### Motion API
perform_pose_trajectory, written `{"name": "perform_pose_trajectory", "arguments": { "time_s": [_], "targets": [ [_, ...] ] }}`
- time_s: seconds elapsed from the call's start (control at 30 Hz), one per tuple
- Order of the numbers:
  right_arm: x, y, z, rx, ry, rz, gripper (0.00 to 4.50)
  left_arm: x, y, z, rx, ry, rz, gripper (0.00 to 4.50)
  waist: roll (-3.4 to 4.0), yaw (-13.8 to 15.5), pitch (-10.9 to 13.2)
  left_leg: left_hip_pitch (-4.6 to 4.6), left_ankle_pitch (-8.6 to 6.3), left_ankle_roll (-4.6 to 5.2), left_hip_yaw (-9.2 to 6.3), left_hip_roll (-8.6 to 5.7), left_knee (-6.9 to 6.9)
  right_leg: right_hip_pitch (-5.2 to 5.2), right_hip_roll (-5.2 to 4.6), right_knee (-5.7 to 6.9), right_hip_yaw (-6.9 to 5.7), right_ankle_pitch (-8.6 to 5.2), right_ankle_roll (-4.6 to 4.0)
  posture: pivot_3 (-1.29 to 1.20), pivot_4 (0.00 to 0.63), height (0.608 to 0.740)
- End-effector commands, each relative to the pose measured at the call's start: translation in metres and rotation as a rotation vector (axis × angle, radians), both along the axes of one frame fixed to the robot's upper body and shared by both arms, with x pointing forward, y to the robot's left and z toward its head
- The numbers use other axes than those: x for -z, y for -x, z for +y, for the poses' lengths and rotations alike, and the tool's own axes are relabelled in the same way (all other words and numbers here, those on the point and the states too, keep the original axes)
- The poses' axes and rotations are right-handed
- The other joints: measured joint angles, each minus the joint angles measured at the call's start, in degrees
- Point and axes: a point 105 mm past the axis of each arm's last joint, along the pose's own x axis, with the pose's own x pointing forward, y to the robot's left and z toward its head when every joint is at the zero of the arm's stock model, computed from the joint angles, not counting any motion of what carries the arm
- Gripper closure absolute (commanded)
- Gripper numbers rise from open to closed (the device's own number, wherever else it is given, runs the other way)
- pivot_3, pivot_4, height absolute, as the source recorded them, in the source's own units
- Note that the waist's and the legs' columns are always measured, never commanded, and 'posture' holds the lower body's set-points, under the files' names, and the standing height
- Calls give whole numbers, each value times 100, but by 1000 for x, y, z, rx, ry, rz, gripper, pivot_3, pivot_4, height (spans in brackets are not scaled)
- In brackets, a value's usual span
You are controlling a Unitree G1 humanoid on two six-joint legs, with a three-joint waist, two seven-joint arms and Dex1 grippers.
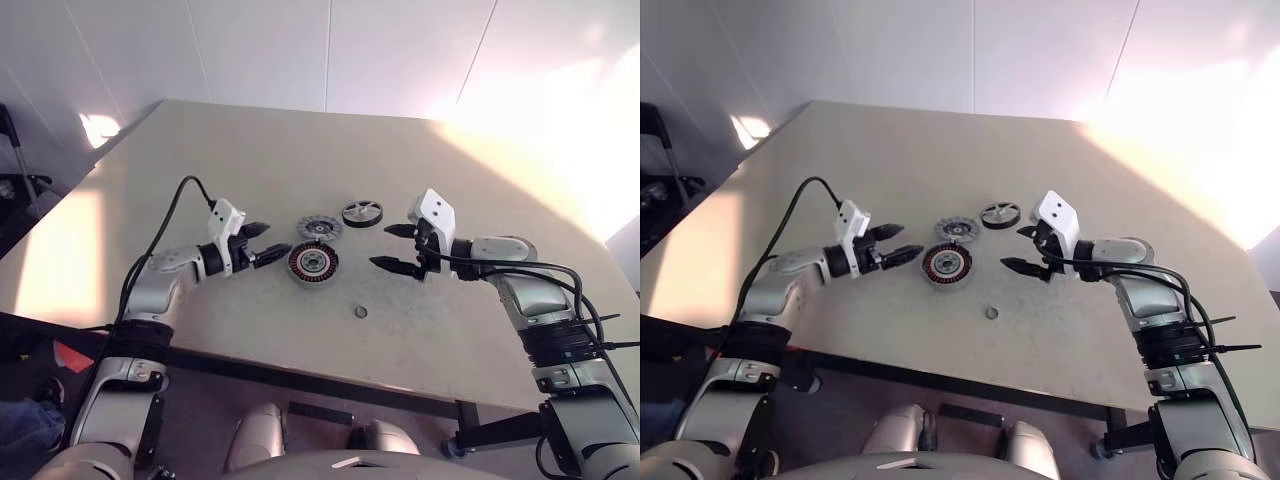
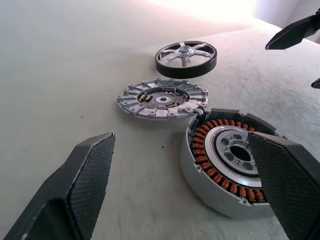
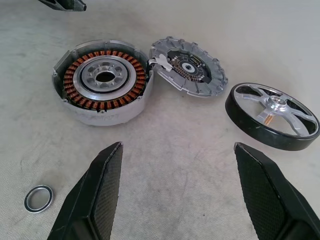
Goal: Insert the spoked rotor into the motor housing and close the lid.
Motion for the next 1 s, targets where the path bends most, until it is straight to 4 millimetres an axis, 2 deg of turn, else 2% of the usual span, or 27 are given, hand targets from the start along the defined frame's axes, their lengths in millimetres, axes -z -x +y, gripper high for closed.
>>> {"name": "perform_pose_trajectory", "arguments": {
  "time_s": [0.03,0.63,0.77,0.87,0.93,1.0],
  "targets": [
    [-11,-3,3,-11,-1,-48,502,-12,-3,0,12,-8,-51,14,0,1,0,0,0,0,0,0,0,0,0,0,0,0,0,0,0,740],
    [-12,-4,3,-35,35,-71,502,-14,-5,-2,16,-9,-52,14,0,0,0,0,0,0,0,0,2,0,0,4,0,0,0,0,0,740],
    [-8,-5,0,-69,123,-81,502,-12,-4,-2,13,-7,-49,14,0,0,0,0,0,0,0,0,5,-1,0,7,0,0,0,0,0,740],
    [0,-4,0,-154,282,-123,502,-8,-3,-4,7,-2,-43,14,0,-1,0,-1,0,0,-1,0,9,1,0,9,0,0,0,0,0,740],
    [0,-4,5,-248,410,-185,502,-6,-2,-5,8,-2,-40,14,0,-3,0,0,0,0,-1,0,11,1,0,10,0,0,0,0,0,740],
    [-9,-6,18,-346,482,-252,502,-6,-3,-5,6,-1,-40,14,0,-31,1,0,-1,-1,-1,1,12,-2,0,13,0,0,0,0,0,740]
  ]
}}
